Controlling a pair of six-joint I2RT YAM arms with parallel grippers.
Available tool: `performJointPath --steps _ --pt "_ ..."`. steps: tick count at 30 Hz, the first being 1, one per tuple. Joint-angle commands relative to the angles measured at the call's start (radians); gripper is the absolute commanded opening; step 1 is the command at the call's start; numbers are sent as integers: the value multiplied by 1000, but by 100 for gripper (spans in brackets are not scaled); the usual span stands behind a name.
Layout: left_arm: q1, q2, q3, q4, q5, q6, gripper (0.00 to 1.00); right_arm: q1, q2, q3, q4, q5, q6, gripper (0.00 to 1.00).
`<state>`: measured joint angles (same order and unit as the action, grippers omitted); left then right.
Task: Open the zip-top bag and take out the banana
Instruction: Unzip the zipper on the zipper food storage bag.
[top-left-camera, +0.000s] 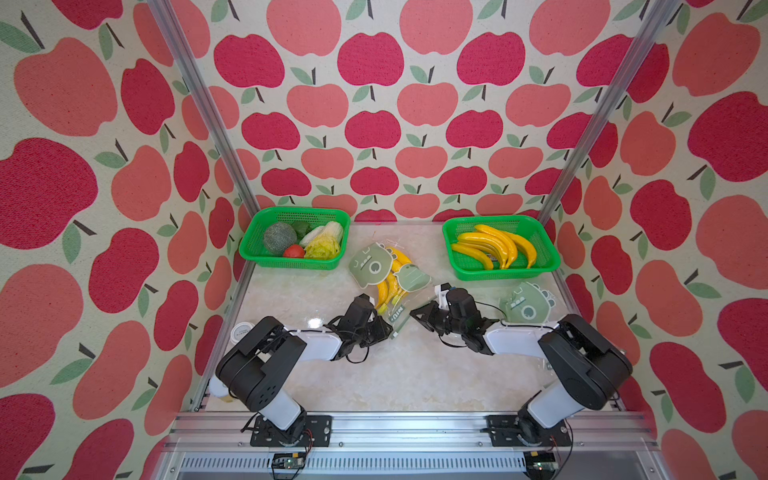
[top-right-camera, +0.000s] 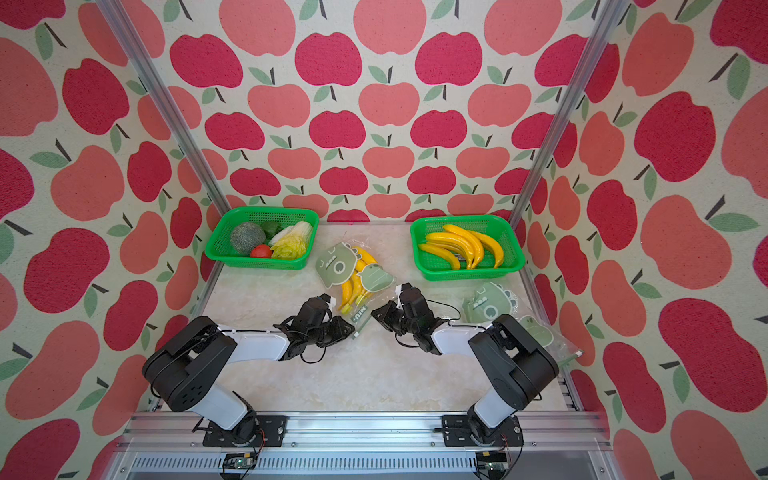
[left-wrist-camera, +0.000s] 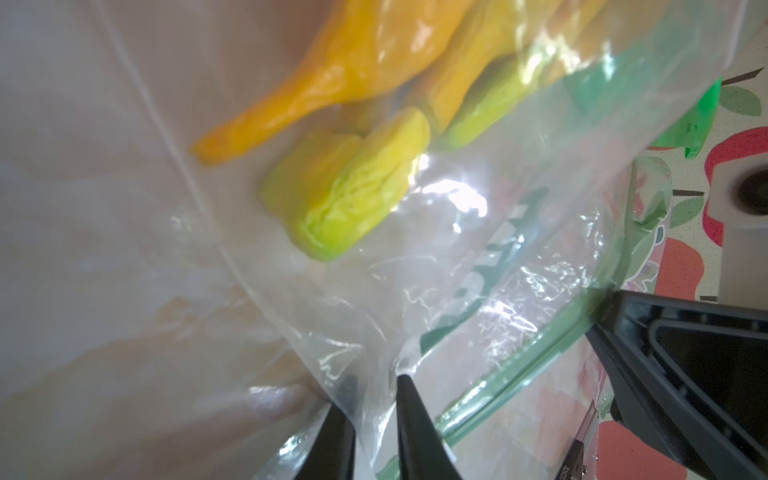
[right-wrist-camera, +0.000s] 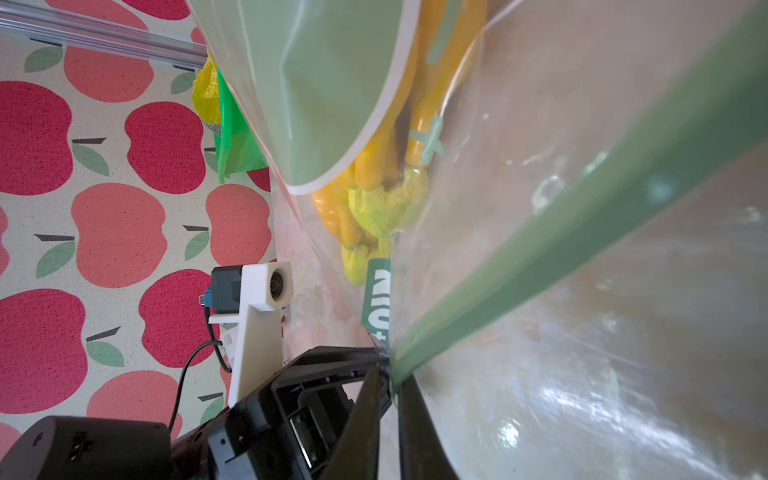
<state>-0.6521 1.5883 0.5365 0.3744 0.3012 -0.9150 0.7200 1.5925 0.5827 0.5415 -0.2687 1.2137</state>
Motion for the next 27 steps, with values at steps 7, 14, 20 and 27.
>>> performJointPath --steps 7,14,20,27 --pt "-9 -42 27 -58 -36 22 0 19 17 -27 -42 49 -4 16" --pt "-29 -45 66 -86 -47 27 0 93 -14 -20 -58 77 -28 35" --pt "-37 -38 101 -97 -47 32 0 118 48 -38 44 42 44 35" --pt "-50 -25 125 -104 -45 34 0 121 113 -41 158 3 111 32"
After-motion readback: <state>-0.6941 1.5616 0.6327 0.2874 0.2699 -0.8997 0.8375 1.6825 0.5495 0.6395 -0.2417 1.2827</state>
